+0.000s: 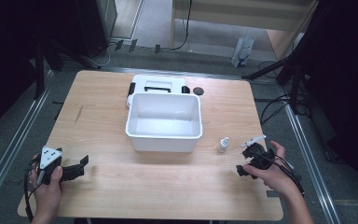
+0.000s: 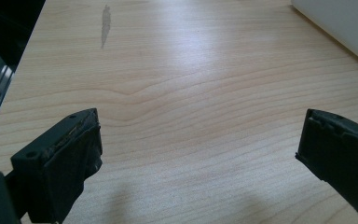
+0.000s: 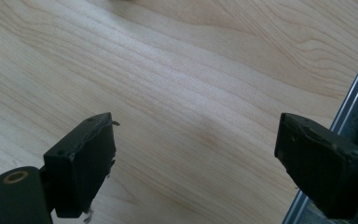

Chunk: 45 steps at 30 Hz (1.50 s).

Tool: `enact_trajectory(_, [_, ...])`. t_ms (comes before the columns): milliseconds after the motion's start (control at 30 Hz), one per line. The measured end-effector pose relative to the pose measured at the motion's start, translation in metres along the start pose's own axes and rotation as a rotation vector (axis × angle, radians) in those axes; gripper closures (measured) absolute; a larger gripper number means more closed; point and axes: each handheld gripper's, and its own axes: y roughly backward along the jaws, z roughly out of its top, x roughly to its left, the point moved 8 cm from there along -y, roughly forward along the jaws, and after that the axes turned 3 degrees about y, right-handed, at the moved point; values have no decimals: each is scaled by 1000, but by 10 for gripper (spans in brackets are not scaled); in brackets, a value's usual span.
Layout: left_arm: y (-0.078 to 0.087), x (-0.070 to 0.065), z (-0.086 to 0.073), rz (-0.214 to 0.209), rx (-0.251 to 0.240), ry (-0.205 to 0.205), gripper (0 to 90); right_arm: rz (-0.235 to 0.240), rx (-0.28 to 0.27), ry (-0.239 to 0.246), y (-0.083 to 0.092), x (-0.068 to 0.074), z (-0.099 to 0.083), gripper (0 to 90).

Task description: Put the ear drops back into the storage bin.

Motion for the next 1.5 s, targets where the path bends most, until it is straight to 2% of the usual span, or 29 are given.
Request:
enact_trajectory(467, [0, 0, 0, -1, 4, 0, 4, 35, 136, 87, 7, 3, 17, 119])
enact_trajectory(700, [-1, 0, 0, 1, 5, -2, 4, 45, 169, 132, 10, 9, 29, 119])
enact_trajectory(900, [-1, 0, 0, 1, 6, -3, 4, 49, 181, 146, 12, 12, 42, 119])
enact_trajectory(1133, [0, 0, 0, 0, 5, -4, 4, 61, 186, 135, 15, 17, 54, 126])
enact_trajectory(1267, [-1, -1, 0, 1, 5, -7, 4, 77, 182, 113, 15, 20, 62, 145])
enact_trajectory(1333, [-1, -1, 0, 1, 6, -7, 4, 83, 177, 111, 15, 19, 67, 186])
enact_trajectory(1500, [-1, -1, 0, 0, 5, -8, 4, 89, 155, 71, 17, 16, 79, 266])
